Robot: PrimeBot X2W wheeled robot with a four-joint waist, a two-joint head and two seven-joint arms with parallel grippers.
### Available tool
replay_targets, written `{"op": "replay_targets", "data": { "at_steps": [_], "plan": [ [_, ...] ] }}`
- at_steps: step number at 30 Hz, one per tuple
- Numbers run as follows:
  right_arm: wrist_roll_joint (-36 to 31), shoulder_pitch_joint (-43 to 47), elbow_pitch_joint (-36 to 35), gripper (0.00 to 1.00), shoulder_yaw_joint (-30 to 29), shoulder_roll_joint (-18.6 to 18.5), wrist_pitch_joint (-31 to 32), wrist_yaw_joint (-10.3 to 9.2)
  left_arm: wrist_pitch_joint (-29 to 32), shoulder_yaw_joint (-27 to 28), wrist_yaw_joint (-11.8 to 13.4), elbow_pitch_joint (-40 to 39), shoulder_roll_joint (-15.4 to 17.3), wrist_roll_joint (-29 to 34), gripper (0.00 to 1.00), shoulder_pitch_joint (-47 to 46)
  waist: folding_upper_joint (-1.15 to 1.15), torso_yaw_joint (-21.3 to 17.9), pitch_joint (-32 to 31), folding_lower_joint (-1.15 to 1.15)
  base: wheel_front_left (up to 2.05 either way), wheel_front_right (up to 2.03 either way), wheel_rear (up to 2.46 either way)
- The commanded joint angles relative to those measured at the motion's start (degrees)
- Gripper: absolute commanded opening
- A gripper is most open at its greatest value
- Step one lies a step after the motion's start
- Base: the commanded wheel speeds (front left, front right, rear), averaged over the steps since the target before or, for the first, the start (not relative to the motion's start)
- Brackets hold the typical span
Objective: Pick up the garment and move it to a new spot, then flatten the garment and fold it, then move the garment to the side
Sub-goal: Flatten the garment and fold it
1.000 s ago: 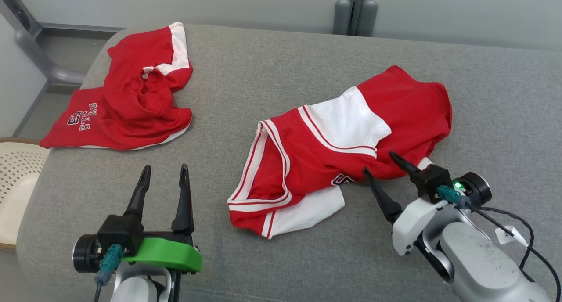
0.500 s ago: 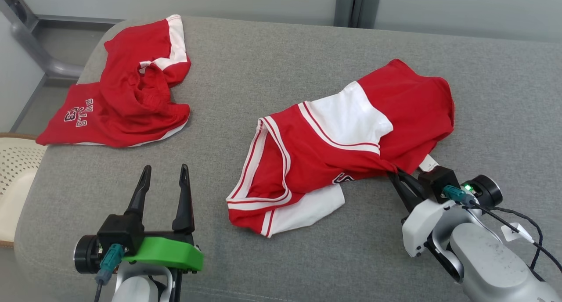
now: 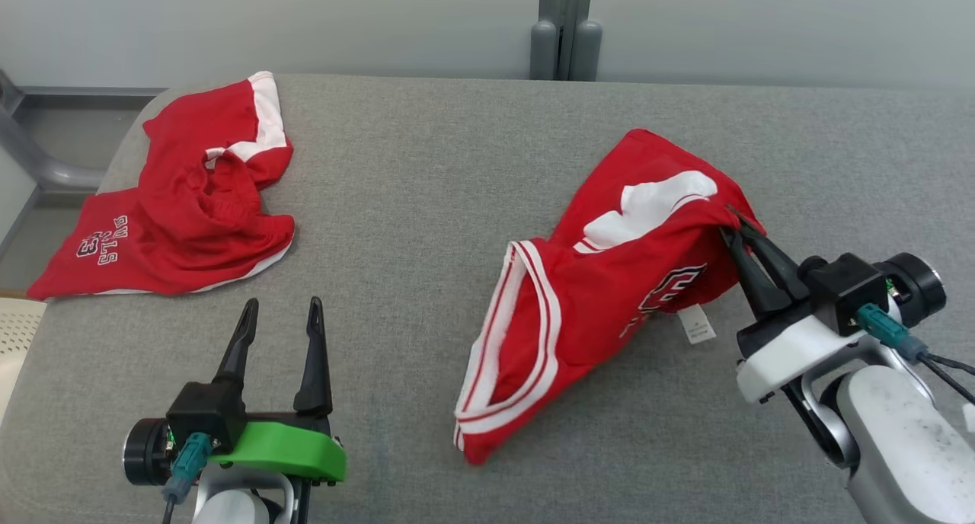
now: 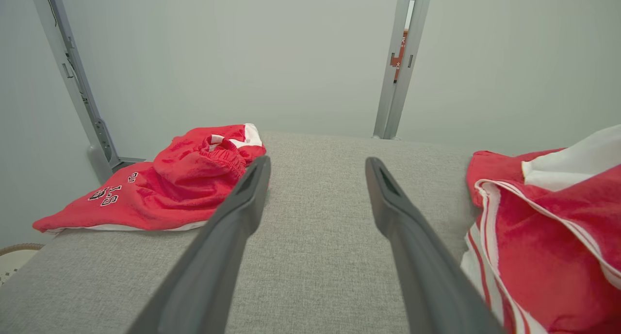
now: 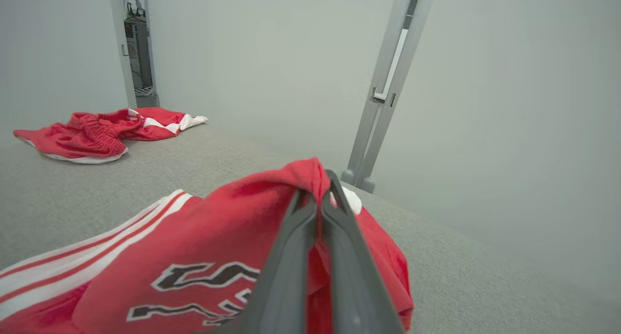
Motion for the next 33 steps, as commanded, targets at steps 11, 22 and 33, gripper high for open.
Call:
{"op": "replay_targets", "data": {
  "at_steps": [11, 22, 33],
  "plan": [
    [-3.6, 8.5, -22.1, 0.0, -7.9, -0.5, 11.0, -0.1, 0.0, -0.7, 0.2, 0.0, 0.1, -0.9, 1.0, 0.7, 0.0, -0.1, -0.2, 0.0, 0.0, 0.0, 0.0],
    [-1.6, 9.3, -17.3, 0.0, -3.2, 0.6, 11.8, -0.1, 0.0, -1.8, 0.7, 0.3, 0.1, -1.6, 1.0, -0.1, 0.0, 2.4, 0.6, 0.0, 0.0, 0.0, 0.0],
    [1.4, 14.1, -6.6, 0.0, 13.4, 1.5, 8.1, -0.1, 0.0, -2.7, 1.3, 0.4, 0.1, -2.2, 1.0, -0.5, 0.0, 2.4, 0.9, 0.0, 0.0, 0.0, 0.0]
  ]
}}
